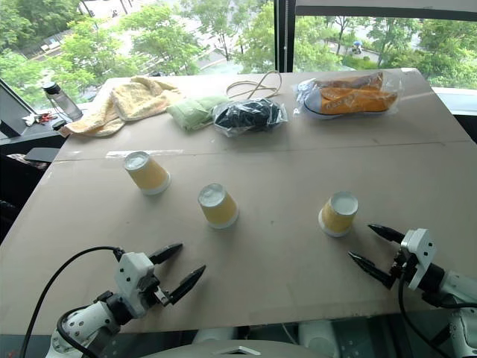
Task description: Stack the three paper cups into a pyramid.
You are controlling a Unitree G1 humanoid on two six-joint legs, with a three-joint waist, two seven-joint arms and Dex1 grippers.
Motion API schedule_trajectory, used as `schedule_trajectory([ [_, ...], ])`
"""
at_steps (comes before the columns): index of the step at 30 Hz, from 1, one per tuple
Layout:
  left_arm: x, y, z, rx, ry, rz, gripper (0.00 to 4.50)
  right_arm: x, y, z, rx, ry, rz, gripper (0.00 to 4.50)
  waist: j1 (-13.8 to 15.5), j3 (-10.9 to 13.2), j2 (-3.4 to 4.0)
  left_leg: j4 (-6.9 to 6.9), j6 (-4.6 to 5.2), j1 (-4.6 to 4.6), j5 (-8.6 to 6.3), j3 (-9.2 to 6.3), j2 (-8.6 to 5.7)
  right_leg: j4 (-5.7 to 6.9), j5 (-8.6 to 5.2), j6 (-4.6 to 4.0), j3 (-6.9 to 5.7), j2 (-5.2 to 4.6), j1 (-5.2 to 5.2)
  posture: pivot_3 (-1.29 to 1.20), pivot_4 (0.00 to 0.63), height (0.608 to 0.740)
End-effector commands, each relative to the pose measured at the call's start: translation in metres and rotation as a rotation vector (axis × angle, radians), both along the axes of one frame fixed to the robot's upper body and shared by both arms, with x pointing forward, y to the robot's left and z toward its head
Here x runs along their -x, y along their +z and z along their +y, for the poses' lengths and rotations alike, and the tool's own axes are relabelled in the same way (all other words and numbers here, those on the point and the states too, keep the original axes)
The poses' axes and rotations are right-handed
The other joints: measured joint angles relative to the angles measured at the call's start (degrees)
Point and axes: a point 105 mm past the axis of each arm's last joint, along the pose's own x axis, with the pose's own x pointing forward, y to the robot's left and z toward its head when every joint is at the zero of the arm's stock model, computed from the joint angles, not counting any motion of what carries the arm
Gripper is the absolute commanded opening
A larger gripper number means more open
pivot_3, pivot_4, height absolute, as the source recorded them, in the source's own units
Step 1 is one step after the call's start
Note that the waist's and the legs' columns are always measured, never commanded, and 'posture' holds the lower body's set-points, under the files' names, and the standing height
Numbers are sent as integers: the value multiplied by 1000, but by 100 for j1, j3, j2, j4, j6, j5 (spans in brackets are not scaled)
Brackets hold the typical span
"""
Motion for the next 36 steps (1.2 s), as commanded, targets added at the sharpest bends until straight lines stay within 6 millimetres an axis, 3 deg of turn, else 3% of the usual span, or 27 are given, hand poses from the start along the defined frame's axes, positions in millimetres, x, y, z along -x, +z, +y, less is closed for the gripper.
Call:
schedule_trajectory([
  [1,9,-14,4,-18,-5,64,4427,-2,8,-6,14,-19,-50,4500,0,0,0,0,0,0,0,0,0,0,0,0,0,0,0,0,150,740],
  [20,7,-15,5,-2,-17,54,4427,-2,8,-2,12,-23,-66,4500,-1,-1,2,0,1,1,0,2,0,0,0,0,0,4,0,0,150,740],
  [25,6,-9,6,-5,-48,17,4427,-6,20,5,-13,5,-119,4500,-3,0,3,0,1,1,0,2,0,0,0,1,0,5,0,0,150,740],
  [30,10,21,9,22,-273,20,4427,-23,37,24,-12,37,-185,4500,-3,26,-16,1,0,1,0,1,4,4,0,0,-4,8,-3,0,150,740],
  [36,-15,95,14,18,-404,-122,4427,-38,62,44,-69,66,-249,4500,58,59,-45,9,0,-10,0,-16,2,9,2,2,-23,8,-6,0,150,740],
])
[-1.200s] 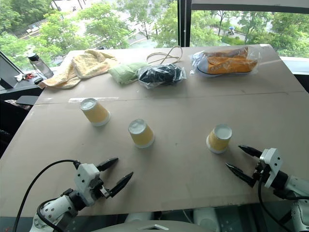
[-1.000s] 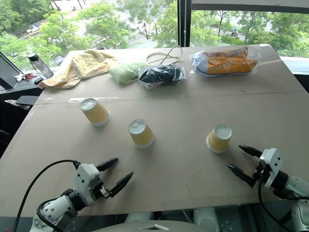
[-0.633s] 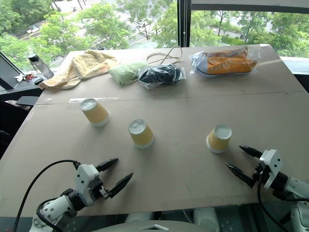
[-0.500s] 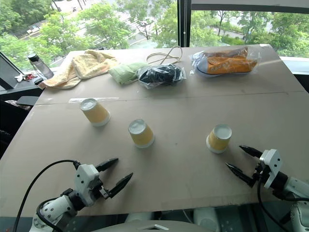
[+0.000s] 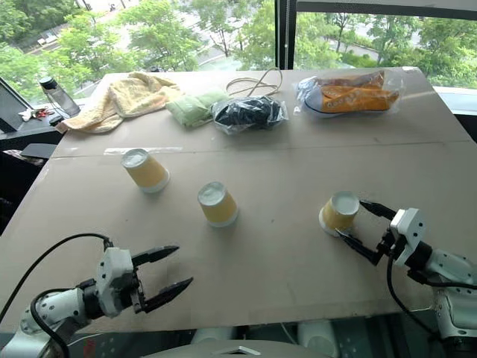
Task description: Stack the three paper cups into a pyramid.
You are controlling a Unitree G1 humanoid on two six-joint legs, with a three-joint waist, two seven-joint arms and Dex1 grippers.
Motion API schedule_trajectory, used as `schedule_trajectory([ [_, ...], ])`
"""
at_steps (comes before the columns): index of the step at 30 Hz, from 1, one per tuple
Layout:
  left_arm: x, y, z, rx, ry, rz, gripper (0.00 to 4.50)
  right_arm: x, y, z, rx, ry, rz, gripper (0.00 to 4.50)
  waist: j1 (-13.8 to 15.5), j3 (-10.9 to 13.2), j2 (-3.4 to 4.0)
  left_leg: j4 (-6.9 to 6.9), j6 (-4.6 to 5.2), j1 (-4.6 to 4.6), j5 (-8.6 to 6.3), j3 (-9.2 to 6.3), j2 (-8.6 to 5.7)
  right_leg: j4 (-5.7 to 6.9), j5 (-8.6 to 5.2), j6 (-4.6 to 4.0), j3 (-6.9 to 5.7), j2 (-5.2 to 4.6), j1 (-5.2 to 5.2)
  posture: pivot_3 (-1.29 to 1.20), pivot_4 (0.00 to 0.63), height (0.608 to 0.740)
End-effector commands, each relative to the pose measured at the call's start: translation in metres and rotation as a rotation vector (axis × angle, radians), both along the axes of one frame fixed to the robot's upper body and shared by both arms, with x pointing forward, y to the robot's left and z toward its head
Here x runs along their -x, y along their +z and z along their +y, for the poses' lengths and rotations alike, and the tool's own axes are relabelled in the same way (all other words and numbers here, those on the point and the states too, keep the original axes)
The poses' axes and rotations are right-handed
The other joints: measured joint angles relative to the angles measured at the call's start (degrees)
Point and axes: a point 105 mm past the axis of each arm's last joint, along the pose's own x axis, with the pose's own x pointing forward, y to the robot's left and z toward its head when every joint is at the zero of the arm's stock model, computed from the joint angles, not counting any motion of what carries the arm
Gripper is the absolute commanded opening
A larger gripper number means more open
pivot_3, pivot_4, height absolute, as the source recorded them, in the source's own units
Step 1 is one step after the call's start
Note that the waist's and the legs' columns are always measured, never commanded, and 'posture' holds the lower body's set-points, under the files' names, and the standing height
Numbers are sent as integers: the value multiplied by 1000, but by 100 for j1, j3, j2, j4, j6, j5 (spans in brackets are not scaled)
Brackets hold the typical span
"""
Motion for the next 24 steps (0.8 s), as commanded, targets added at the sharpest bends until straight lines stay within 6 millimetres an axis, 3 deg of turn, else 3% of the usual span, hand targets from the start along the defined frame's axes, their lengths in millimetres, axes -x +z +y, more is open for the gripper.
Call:
schedule_trajectory([
  [1,-6,48,-6,21,-102,-103,4427,-5,20,10,-30,22,-54,4500,12,4,1,0,0,-1,0,-1,0,0,1,1,0,-1,0,0,150,740],
  [7,-12,87,-18,-20,-213,-155,4427,-10,24,18,-59,28,-44,4500,-29,31,2,-2,0,-4,0,0,-4,-7,12,21,-1,2,0,0,150,740],
  [13,-12,101,-27,17,-239,-161,4427,-7,20,14,-58,19,-18,4500,-49,43,1,-2,0,1,0,1,-3,4,12,21,-2,11,0,0,150,740],
  [21,-9,102,-29,21,-262,-140,4427,-4,21,15,-87,30,-12,4500,-51,44,1,-1,-1,4,0,2,-3,9,12,22,-1,14,0,0,150,740],
  [24,-8,103,-29,31,-269,-135,4500,-6,23,15,-101,25,-16,3736,-49,44,0,0,-1,4,0,2,-3,9,12,22,-2,15,0,0,150,740],
])
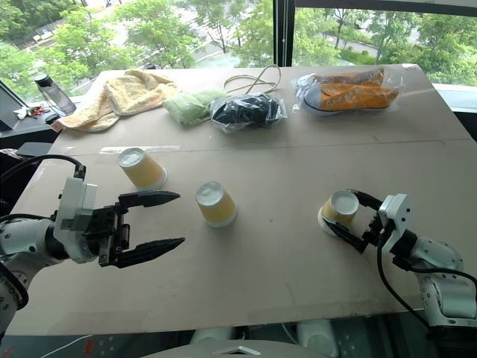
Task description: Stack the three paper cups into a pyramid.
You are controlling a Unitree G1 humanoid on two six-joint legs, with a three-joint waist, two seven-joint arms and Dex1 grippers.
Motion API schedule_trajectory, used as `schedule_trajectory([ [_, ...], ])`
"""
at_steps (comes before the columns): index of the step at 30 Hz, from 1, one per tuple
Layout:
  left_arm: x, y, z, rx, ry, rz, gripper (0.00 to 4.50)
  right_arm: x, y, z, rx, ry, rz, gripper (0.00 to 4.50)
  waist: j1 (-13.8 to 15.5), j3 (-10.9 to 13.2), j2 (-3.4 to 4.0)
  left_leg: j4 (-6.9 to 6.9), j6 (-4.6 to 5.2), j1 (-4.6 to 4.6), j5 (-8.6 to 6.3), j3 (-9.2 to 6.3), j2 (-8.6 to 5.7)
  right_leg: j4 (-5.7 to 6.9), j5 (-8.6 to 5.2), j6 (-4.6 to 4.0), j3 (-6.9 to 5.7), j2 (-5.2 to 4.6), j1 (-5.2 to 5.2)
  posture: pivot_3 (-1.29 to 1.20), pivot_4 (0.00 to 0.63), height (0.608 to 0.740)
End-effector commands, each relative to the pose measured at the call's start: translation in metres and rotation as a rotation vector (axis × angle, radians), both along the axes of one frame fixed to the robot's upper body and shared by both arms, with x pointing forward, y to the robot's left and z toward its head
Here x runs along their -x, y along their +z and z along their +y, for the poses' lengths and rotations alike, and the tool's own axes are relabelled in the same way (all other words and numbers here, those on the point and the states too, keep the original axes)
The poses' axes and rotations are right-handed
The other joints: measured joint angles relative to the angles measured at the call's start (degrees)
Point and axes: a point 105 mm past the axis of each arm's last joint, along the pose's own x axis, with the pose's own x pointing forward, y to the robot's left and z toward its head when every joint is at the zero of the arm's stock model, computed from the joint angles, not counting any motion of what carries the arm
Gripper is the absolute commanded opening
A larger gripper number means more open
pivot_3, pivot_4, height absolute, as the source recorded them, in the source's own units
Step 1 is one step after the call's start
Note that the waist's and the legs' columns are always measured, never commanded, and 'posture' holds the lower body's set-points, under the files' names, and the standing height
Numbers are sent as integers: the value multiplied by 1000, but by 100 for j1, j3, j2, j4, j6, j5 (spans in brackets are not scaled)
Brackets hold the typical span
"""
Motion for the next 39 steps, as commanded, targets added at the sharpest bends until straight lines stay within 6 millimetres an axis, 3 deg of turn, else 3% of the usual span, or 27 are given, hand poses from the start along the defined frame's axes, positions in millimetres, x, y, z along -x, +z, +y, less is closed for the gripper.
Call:
schedule_trajectory([
  [1,4,12,-3,15,-27,-42,4500,0,14,-2,-19,-3,-50,3286,1,0,0,0,0,0,0,0,0,0,0,0,0,0,0,0,150,740],
  [4,4,12,-3,20,-31,-38,4500,0,14,-2,-18,-6,-54,2227,1,0,0,1,0,0,0,0,0,1,0,0,1,0,0,0,150,740],
  [11,2,13,-1,26,-31,-39,4500,-7,21,7,-22,3,-88,2227,-8,1,-1,1,0,1,0,2,0,2,0,0,-1,4,0,0,150,740],
  [19,-2,17,8,19,-12,-55,4500,-42,33,64,-28,98,-106,2227,-20,8,-7,2,-1,7,0,5,5,19,0,0,0,15,-8,0,150,740],
  [23,-3,18,14,10,16,-62,4500,-58,43,104,-40,181,-97,2227,-17,17,-18,2,-2,-2,1,6,5,19,0,0,1,14,-20,0,150,740],
  [28,0,16,21,12,54,-54,4500,-65,46,142,2,270,-77,2227,-24,19,-19,2,-3,-18,2,7,6,24,0,0,1,12,-41,0,150,740],
  [33,1,13,31,11,92,-44,4500,-68,43,171,66,324,-53,2227,-26,19,-21,2,-3,-20,2,8,6,27,0,0,-2,7,-45,0,150,740],
  [39,1,13,35,9,98,-47,4500,-81,42,189,107,297,-60,2227,-37,19,-21,2,-4,-18,2,9,5,34,1,0,-2,6,-46,0,150,740],
])
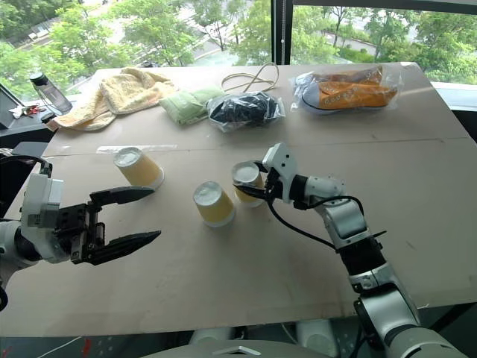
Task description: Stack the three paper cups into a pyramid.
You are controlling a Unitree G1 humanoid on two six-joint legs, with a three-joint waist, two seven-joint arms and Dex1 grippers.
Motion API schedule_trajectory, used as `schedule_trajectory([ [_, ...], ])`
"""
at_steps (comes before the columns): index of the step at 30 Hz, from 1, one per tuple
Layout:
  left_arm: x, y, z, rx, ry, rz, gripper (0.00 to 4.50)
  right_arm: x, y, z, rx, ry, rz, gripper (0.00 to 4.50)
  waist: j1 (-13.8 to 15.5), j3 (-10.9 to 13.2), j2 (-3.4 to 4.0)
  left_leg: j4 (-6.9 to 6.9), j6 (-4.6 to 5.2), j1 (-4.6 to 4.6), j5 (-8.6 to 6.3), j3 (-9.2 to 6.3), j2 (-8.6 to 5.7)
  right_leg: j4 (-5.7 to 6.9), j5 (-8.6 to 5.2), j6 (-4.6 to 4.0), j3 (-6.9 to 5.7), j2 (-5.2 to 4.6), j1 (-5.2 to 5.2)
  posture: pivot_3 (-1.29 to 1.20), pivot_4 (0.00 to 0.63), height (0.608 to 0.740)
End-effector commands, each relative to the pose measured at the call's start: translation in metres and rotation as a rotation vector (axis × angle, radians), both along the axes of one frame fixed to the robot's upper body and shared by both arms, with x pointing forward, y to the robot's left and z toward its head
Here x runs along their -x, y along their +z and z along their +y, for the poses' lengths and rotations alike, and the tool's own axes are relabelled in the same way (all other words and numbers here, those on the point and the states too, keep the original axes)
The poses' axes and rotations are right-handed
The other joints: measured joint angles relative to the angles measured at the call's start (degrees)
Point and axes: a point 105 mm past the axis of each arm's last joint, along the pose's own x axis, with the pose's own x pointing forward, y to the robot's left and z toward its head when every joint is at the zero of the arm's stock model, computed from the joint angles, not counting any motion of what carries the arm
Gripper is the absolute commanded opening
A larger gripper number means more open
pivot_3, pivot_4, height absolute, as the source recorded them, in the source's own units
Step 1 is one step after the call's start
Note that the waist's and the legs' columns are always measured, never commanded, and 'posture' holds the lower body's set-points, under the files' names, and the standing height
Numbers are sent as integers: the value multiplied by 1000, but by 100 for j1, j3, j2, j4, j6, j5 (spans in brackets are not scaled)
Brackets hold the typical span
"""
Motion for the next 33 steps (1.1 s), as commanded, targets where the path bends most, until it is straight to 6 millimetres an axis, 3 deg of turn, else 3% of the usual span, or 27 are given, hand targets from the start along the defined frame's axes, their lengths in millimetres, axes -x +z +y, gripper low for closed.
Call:
schedule_trajectory([
  [1,1,7,3,-6,1,-43,4500,-9,9,7,16,-29,-49,2227,-1,0,0,0,0,0,0,0,0,0,0,0,0,0,0,0,150,740],
  [10,1,5,5,-4,5,-46,4500,-17,4,7,16,-61,21,2227,-16,-1,-1,-1,-1,-2,1,3,0,5,0,0,1,-4,-8,0,150,740],
  [12,1,5,5,-3,4,-48,4500,-16,5,7,0,-63,33,3236,-17,-1,-1,-1,-1,-2,1,3,1,6,0,0,1,-6,-8,0,150,740],
  [15,1,5,5,-1,1,-49,4500,-16,10,6,-47,-69,40,4410,-20,0,-1,-1,-1,-2,1,3,1,5,0,0,0,-9,-9,0,150,740],
  [24,-2,7,11,34,31,-42,4500,-8,45,-15,-135,-87,-100,4464,-19,0,-1,-2,-1,-8,0,3,0,4,1,1,-2,-15,-13,0,150,740],
  [28,1,0,19,32,53,6,4500,20,66,-8,-152,47,-141,4464,-45,0,0,-4,-1,-9,0,3,1,4,1,1,-1,-23,-16,0,150,740],
  [33,1,-8,28,30,84,31,4500,52,45,20,-31,208,-125,4464,-109,-2,-4,-8,0,-7,0,-3,4,6,0,0,-5,-26,-16,0,150,740],
])
